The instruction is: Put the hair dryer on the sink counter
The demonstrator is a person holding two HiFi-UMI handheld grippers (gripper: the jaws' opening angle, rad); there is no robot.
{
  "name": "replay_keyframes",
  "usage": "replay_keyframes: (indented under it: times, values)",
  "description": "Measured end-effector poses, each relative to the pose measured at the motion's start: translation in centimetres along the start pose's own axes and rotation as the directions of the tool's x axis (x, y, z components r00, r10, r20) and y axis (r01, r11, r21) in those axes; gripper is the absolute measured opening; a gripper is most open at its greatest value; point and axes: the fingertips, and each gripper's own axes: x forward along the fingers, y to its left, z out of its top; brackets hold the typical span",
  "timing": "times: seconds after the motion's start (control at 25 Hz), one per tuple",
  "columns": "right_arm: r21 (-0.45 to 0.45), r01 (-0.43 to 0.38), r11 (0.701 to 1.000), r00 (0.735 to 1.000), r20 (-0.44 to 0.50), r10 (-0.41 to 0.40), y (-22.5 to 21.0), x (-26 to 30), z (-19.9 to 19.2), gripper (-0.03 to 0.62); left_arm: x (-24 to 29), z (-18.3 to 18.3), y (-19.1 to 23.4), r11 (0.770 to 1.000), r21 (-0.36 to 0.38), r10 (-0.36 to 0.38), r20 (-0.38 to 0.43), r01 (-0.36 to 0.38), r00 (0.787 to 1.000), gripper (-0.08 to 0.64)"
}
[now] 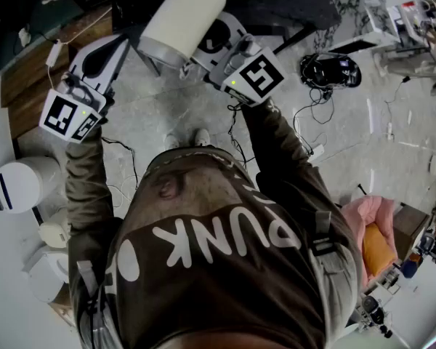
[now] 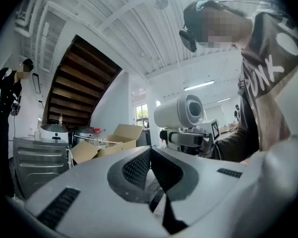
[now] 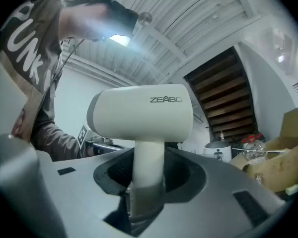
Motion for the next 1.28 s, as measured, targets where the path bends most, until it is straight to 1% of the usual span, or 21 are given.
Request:
replay_keyframes:
  times: [0.28,0.56,0.8,1.28]
  values:
    - [0.000,0.004,1.000,1.000,-0.004,-0.004,0.0,0.1,0.1,0.156,0.0,0.3,0.0,1.000,0.003,-0.004,-0.001,0.004,1.000,-0.006]
    - [0.044,-0.008,0.999,1.000,0.009,0.007,0.1,-0.1,-0.3,0.156,0.2,0.0,-0.1,1.000,0.004,-0.005,-0.007,0.005,1.000,-0.006]
    - [0.041,-0.010,0.999,1.000,0.017,0.009,0.1,0.1,0.0,0.156,0.2,0.2,-0.1,1.000,0.008,-0.005,-0.013,0.005,1.000,-0.006]
    - [0.048,-0.053,0.997,0.998,0.037,0.051,-2.8,-2.7,0.1,0.156,4.2,-0.2,-0.8,0.999,0.012,0.034,-0.033,-0.033,0.999,-0.007]
